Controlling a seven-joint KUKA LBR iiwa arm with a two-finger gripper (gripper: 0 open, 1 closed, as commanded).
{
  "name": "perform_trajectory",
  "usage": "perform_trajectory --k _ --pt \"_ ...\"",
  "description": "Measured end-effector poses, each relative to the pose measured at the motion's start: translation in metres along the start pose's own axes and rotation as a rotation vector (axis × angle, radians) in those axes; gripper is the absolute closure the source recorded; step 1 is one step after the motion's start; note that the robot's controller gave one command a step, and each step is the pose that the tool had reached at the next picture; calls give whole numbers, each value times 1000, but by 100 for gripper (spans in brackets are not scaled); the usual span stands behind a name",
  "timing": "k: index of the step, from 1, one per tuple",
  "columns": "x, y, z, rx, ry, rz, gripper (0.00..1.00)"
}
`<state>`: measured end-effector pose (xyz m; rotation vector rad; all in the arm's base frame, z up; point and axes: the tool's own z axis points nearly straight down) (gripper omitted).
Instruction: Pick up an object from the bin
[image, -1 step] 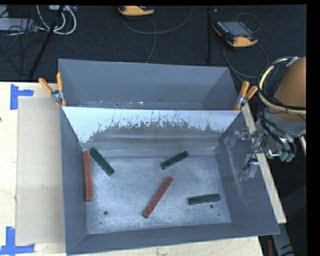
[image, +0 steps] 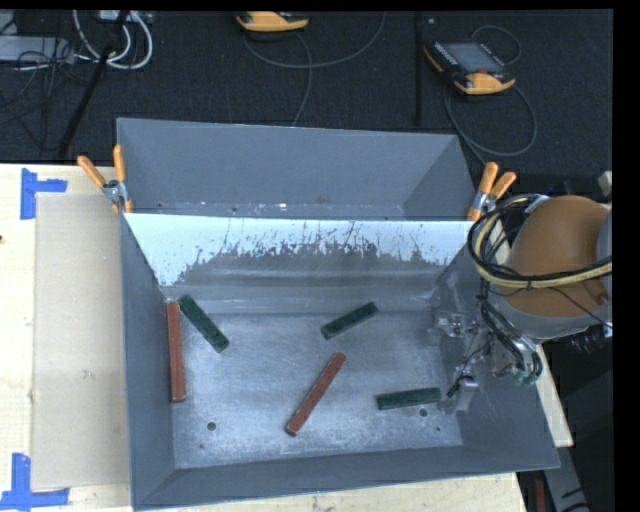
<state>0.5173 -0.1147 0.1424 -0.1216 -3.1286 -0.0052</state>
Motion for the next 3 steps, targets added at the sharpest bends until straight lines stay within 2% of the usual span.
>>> perform_trajectory --k 1,2,3 --pt "21 2 77 1 -1 91 0" --pt "18 2 73 3 -10 86 100" --pt "24 62 -74 0 -18 158 100"
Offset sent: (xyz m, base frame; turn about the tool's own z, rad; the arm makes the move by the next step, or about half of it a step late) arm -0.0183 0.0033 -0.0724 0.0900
